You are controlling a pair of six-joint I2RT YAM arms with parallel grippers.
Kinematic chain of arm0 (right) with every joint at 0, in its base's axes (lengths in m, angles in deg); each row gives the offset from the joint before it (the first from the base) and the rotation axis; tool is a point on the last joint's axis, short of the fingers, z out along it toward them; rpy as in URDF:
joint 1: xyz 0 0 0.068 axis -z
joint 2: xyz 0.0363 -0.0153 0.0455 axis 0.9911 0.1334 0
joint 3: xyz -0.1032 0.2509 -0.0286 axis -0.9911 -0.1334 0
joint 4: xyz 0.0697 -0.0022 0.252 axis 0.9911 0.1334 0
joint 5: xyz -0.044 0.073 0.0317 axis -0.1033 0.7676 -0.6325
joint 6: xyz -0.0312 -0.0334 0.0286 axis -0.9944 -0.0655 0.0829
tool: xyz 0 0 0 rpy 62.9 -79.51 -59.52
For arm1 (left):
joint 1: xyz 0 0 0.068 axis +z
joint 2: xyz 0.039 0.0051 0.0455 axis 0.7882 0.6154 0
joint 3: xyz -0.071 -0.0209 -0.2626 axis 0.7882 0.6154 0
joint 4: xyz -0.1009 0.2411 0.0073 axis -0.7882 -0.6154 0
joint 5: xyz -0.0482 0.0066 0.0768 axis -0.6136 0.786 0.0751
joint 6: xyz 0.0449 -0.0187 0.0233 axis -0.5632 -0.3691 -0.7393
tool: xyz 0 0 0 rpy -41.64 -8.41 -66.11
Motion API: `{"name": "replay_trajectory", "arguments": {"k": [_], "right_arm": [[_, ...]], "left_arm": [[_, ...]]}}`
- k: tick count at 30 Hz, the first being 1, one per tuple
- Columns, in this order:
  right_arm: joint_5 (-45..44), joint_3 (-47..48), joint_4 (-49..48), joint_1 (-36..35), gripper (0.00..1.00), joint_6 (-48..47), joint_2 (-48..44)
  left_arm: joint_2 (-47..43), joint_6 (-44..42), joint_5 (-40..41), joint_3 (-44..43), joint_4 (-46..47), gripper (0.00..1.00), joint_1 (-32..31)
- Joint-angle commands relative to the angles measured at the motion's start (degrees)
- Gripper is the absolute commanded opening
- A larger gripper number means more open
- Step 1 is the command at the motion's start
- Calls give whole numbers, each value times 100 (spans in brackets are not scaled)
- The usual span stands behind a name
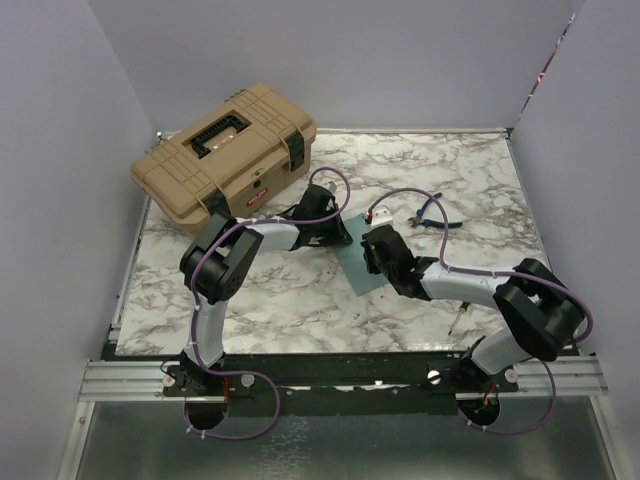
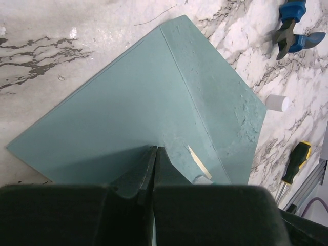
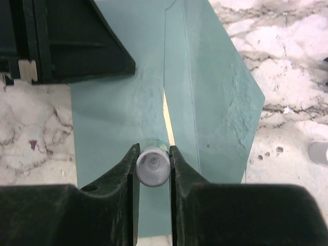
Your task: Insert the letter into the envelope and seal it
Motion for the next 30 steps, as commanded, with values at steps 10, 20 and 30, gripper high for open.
{"name": "replay_trajectory", "arguments": {"k": [10, 20, 30], "right_arm": [[-878, 492, -1243, -30, 0, 39, 1316], [-268, 48, -416, -32, 0, 364, 588], [65, -354, -23, -33, 0, 545, -30]], "left_arm": [[490, -192, 253, 162, -775, 0, 73], [478, -151, 293, 170, -886, 0, 115], [470, -163, 330, 60, -1029, 0, 160]]}}
